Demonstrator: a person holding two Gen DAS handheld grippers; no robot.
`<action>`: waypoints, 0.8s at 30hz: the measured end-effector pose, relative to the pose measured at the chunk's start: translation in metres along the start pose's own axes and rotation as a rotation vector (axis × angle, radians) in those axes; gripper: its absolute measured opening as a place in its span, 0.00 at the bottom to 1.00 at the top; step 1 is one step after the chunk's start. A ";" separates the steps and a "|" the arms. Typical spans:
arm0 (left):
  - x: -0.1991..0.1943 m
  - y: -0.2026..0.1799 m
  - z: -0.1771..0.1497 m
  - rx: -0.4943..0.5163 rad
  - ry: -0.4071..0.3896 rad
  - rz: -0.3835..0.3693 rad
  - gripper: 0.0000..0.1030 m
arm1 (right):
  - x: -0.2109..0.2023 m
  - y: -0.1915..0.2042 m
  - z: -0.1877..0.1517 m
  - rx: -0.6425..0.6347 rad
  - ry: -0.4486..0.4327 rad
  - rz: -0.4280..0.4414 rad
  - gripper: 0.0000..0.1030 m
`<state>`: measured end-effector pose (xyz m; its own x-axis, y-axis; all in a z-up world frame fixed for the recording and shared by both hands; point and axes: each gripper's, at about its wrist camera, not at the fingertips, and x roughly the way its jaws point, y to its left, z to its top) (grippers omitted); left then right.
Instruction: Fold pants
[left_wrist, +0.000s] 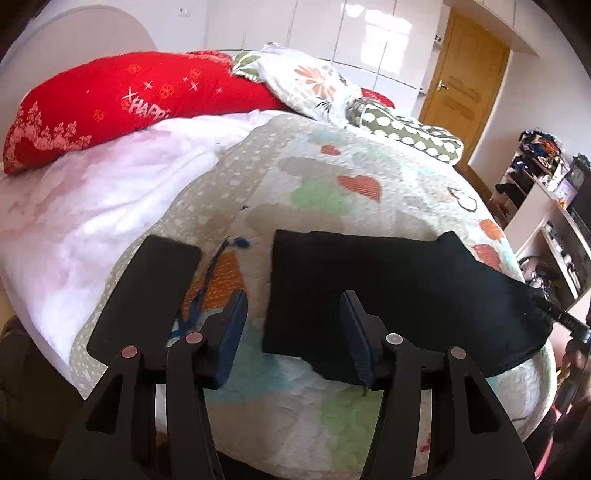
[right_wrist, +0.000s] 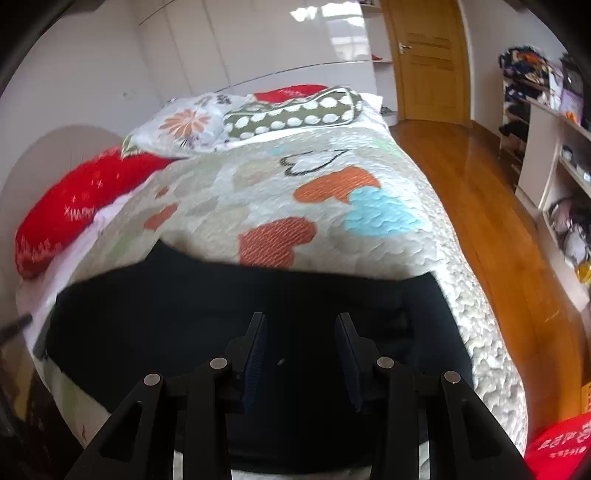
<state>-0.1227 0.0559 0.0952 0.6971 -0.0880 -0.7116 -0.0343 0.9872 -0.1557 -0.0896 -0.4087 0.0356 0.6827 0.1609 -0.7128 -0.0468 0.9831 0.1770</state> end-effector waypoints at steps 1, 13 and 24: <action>0.001 -0.005 -0.001 0.010 -0.001 -0.001 0.51 | 0.002 0.005 -0.002 -0.010 0.005 -0.007 0.36; 0.040 -0.068 -0.013 0.094 0.019 -0.028 0.51 | 0.006 0.004 -0.032 -0.020 0.039 -0.093 0.36; 0.085 -0.073 -0.033 0.115 0.073 -0.008 0.51 | 0.009 -0.007 -0.049 -0.007 0.036 -0.098 0.37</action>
<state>-0.0843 -0.0276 0.0231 0.6429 -0.1012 -0.7593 0.0567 0.9948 -0.0846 -0.1187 -0.4100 -0.0053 0.6575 0.0669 -0.7505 0.0140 0.9948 0.1010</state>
